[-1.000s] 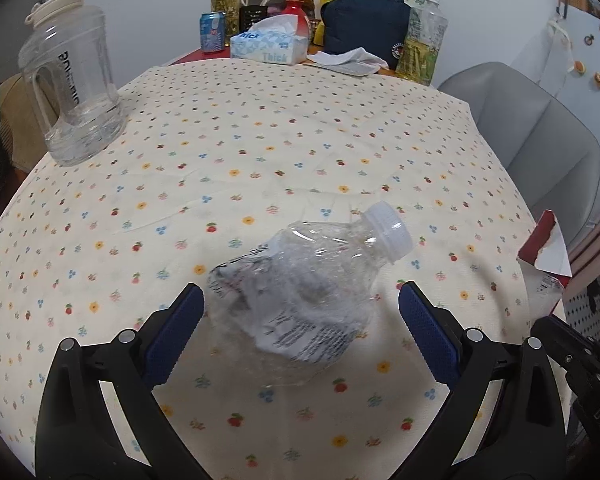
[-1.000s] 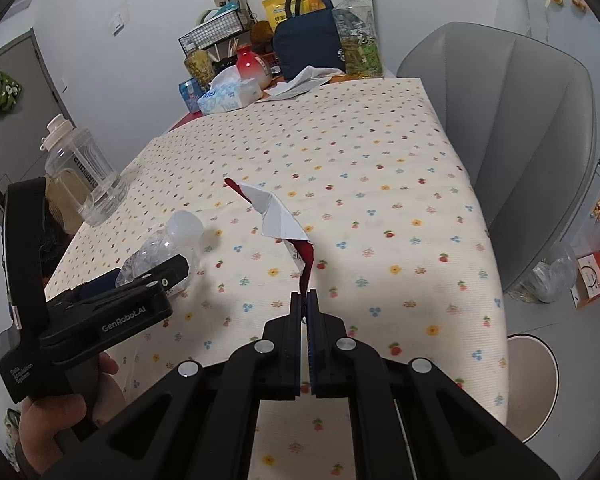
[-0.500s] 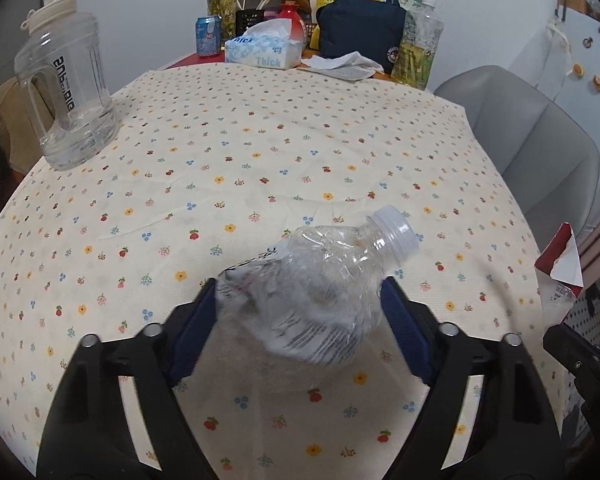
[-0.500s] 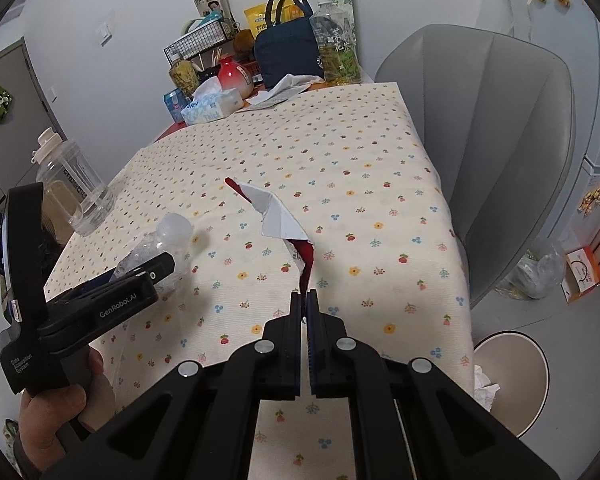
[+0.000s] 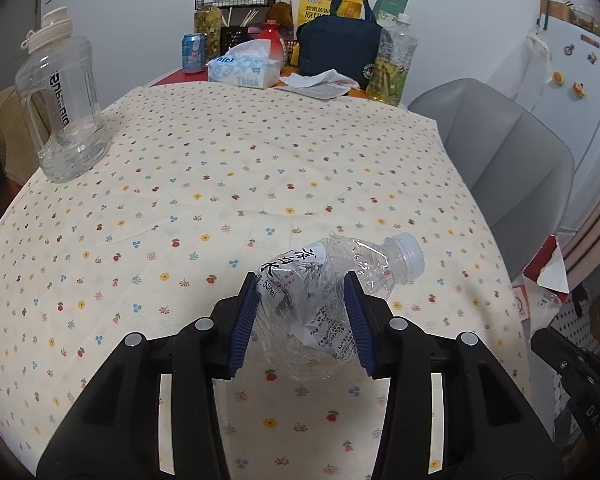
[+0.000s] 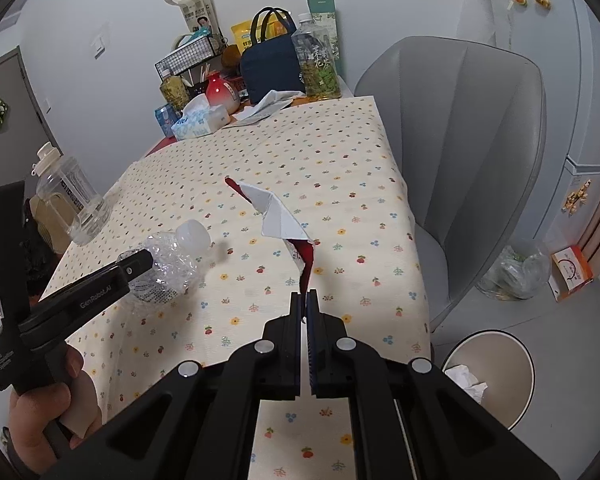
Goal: Collect trash
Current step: 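Carry the paper and crushed bottle with both tools over the bin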
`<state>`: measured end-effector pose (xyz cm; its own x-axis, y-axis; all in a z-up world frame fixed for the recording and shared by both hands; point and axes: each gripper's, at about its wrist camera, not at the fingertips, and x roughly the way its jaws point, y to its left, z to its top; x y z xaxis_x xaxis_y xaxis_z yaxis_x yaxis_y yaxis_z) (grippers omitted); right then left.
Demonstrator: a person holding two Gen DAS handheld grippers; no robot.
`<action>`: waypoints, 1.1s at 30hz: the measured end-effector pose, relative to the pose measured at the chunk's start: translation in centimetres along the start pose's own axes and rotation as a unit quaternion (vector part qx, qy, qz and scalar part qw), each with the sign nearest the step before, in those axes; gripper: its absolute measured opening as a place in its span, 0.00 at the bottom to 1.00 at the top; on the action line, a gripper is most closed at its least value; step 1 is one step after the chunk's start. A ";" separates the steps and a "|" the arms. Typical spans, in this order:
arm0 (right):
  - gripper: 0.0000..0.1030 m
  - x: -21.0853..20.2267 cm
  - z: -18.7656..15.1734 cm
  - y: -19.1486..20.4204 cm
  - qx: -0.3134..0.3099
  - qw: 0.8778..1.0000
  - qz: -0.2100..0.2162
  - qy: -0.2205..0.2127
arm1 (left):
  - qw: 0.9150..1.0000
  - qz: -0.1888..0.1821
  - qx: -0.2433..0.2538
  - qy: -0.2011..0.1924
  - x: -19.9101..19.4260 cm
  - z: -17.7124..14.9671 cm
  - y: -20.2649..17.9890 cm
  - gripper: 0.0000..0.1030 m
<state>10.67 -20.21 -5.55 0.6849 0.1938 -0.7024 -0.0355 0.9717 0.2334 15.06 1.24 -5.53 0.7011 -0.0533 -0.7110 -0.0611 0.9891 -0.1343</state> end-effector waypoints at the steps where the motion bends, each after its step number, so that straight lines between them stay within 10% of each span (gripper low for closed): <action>1: 0.04 -0.1 0.0 -0.1 0.001 1.000 0.000 -0.001 | 1.000 -0.003 0.001 -0.004 -0.3 0.0 -0.2 0.42; 33: 0.04 -8.3 -1.2 -14.3 0.089 0.991 -0.078 -0.065 | 0.985 -0.096 0.140 -0.021 -2.8 -1.5 -19.8 0.42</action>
<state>4.66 -35.53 -3.87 0.7601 0.0138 -0.6496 0.1983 0.9472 0.2521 13.26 -18.40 -1.86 0.7103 -0.2432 -0.6606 0.2700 0.9608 -0.0634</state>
